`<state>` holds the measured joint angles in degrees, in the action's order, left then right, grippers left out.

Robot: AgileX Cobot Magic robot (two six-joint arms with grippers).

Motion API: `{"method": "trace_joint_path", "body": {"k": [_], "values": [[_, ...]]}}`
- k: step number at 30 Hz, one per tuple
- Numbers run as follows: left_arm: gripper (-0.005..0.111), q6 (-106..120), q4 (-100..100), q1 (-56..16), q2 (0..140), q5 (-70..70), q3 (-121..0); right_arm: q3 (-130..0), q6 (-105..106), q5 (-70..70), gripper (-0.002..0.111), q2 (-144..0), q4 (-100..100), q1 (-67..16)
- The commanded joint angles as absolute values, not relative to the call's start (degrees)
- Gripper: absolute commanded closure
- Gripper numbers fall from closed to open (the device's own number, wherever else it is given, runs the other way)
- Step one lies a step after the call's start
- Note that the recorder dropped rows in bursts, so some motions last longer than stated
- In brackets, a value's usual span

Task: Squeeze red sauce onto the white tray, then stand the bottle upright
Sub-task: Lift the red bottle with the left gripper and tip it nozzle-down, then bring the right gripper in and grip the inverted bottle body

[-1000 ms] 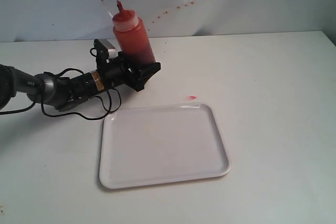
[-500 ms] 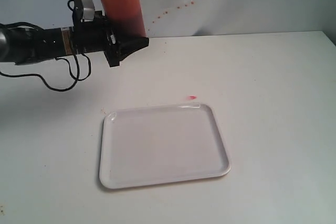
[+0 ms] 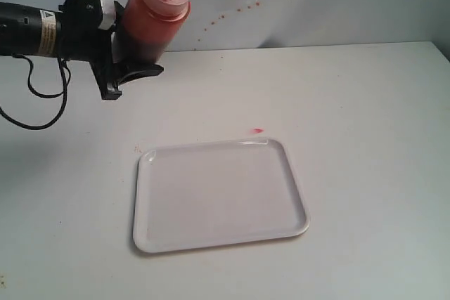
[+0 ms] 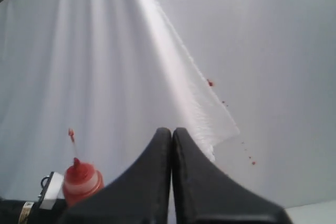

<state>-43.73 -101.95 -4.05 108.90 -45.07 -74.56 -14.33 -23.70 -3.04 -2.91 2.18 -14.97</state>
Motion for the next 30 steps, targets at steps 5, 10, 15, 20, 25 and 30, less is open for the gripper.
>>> {"method": "trace_joint_path", "body": {"k": [5,10,15,20,25,30], "values": [[0.107,-36.42,-99.95,-3.93,103.42,-42.17,-74.02,-32.16,-19.39,9.47,0.108,-19.77,10.37,-25.52],[0.107,-30.47,-99.95,-4.31,101.68,-39.44,-73.07,-44.20,-17.97,17.47,0.108,-33.33,10.37,-28.70],[0.107,-19.39,-99.95,-8.06,100.29,-29.14,-70.09,-54.72,-12.97,25.04,0.108,-48.30,10.52,-28.63],[0.107,-10.64,-99.95,-14.15,100.29,-19.41,-68.65,-63.57,-9.73,31.66,0.081,-61.65,13.14,-28.63],[0.107,-4.69,-99.95,-18.25,100.18,-14.71,-68.52,-68.52,-9.60,34.18,0.021,-72.25,14.59,-28.63],[0.107,5.40,-99.95,-21.67,99.94,-8.52,-67.04,-70.68,-9.21,32.83,0.004,-80.83,16.32,-28.63]]}}
